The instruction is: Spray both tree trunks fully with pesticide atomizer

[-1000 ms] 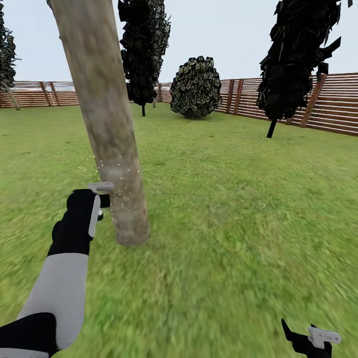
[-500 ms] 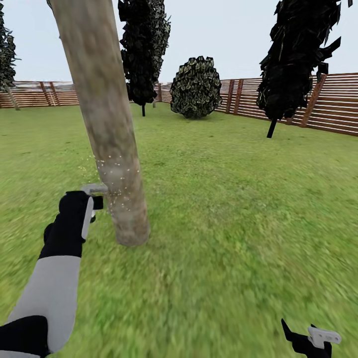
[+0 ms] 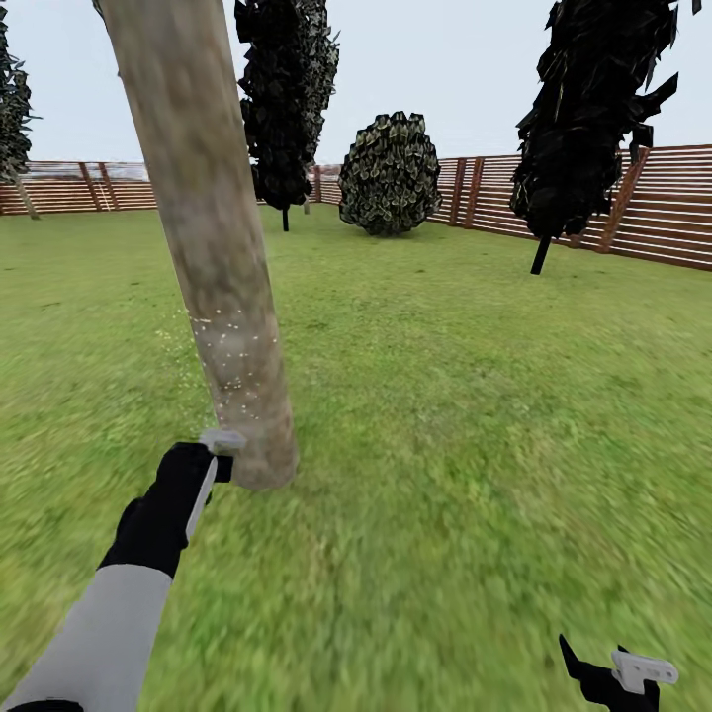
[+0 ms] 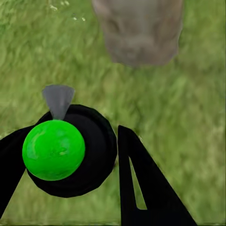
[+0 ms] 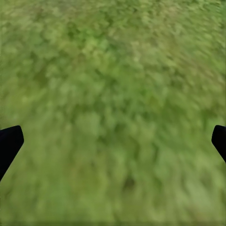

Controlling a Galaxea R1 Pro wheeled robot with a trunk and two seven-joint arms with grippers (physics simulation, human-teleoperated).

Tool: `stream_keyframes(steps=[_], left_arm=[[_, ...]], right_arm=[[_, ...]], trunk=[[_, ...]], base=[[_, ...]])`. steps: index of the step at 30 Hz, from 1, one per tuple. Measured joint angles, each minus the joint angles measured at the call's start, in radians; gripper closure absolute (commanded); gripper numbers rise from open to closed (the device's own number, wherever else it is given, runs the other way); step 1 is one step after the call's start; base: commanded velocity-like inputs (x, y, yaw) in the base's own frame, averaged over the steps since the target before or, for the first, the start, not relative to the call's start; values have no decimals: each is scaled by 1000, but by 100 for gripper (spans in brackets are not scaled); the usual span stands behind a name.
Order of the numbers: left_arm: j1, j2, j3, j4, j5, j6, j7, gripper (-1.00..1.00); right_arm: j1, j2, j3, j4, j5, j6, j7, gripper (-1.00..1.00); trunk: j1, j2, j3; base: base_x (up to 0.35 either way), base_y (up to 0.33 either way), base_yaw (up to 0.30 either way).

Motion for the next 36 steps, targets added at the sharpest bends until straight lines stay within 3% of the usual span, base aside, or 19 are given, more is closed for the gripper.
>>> stream_keyframes(steps=[5,7,8,10,14,18,23,36], left_arm=[[6,-10,37,163,1,-172,52,100],[7,-16,111,230,12,-254,72,100],[7,-21,183,290,28,-326,77,100],[7,-23,218,346,36,-403,79,100],[9,-22,227,430,37,-447,78,100],[10,-17,225,463,30,-464,76,100],[10,-20,222,501,30,-541,78,100],[20,-14,220,503,27,-548,74,100]], right_arm=[[0,0,0,0,0,0,0,-100],[0,0,0,0,0,0,0,-100],[0,0,0,0,0,0,0,-100],[0,0,0,0,0,0,0,-100],[0,0,0,0,0,0,0,-100],[0,1,0,0,0,0,0,-100],[0,2,0,0,0,0,0,-100],[0,2,1,2,1,0,0,-100]], trunk=[[0,0,0],[0,0,0],[0,0,0],[0,0,0],[0,0,0],[0,0,0],[0,0,0],[0,0,0]], base=[[0,0,0],[0,0,0],[0,0,0],[0,0,0],[0,-105,32],[24,-258,197],[93,-271,264],[162,-247,26]])
